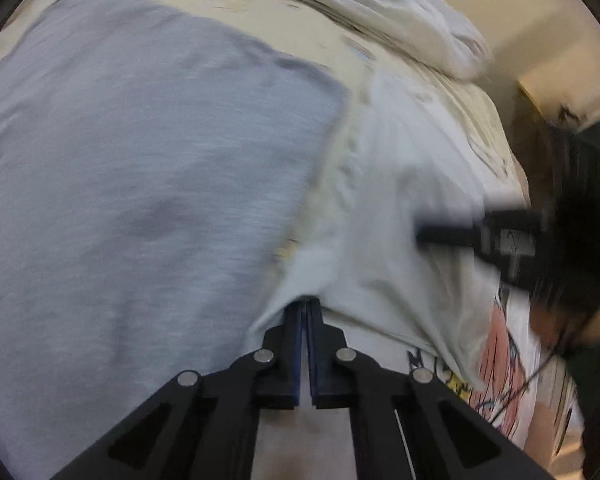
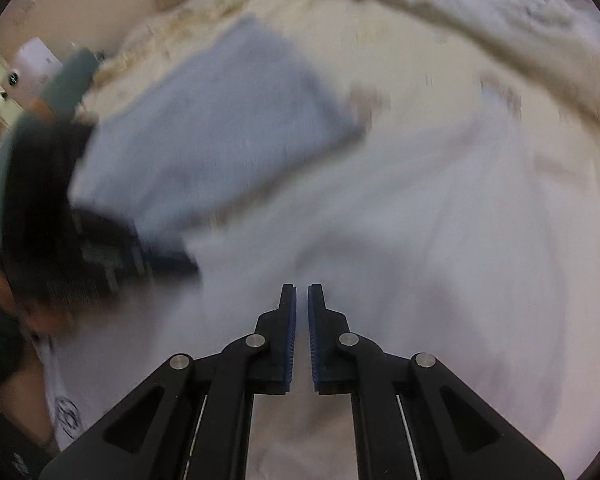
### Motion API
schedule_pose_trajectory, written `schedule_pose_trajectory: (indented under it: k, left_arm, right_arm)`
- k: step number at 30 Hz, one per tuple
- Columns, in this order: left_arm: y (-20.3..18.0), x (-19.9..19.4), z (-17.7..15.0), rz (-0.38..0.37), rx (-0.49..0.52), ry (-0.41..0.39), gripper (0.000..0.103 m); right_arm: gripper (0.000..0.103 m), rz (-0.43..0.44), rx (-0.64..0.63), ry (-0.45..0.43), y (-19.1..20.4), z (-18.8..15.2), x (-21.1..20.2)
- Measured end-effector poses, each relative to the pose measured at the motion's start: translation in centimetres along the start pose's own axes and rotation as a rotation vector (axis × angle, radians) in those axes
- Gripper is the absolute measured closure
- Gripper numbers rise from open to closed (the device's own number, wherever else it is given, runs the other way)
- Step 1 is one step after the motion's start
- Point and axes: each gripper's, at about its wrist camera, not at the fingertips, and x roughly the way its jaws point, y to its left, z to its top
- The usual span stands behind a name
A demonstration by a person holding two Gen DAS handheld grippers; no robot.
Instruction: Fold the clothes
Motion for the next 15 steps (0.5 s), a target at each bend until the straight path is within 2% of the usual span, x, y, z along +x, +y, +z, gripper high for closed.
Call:
schedule_pose_trajectory:
  k: [2,3,4,5,7,9,11,12,15]
  left_arm:
    - [0.9,-0.9,0.6,-0.025,-0.038,-0.041,0.099]
    - [0.8,-1.8,0.8,-0.077,-0.040,-0.068,0.099]
    - [-0.1,-2.3,0.9,-0.115,-0.013,-0.087,0.099]
    - [-1.0,-2.6,1.0,-0.147,0.014,-0.102,0.095]
    - [-1.5,-1.7,0.3,-0.143,0.069,-0.082,0.093]
    - [-1.1,1.1,0.0,-0.126,0.058,-0.022,0.093]
    - [-0.3,2.3,-0.2,-0.085,0.043,-0.011,0.100]
    - [0.2,2.1,-0.2,-0.094,0.029,-0.008,0.100]
    - [0.7,0.9,-0.6,-0.018,0.021,-0.038,0.100]
  right_arm:
    - [0.094,-0.016,0.025,-0.021,0.4,-2.0,-0.8]
    - [0.093,-0.014,0.038,-0.041,0.8,-3.0,-1.5]
    - [0.093,-0.019,0.041,-0.051,1.3,-3.5,-1.8]
    - [0.093,-0.023,0.043,-0.060,1.8,-4.1,-2.1]
    - [0.093,-0.031,0.047,-0.079,2.9,-5.3,-2.8]
    - [0.093,-0.041,0.052,-0.097,3.9,-6.4,-3.4]
    - [0.094,-0.127,0.048,-0.070,3.1,-6.9,-2.5]
    - [0.101,-0.169,0.046,-0.056,2.7,-7.2,-2.1]
    - [0.103,-0.305,0.051,-0.049,0.8,-7.8,-2.2]
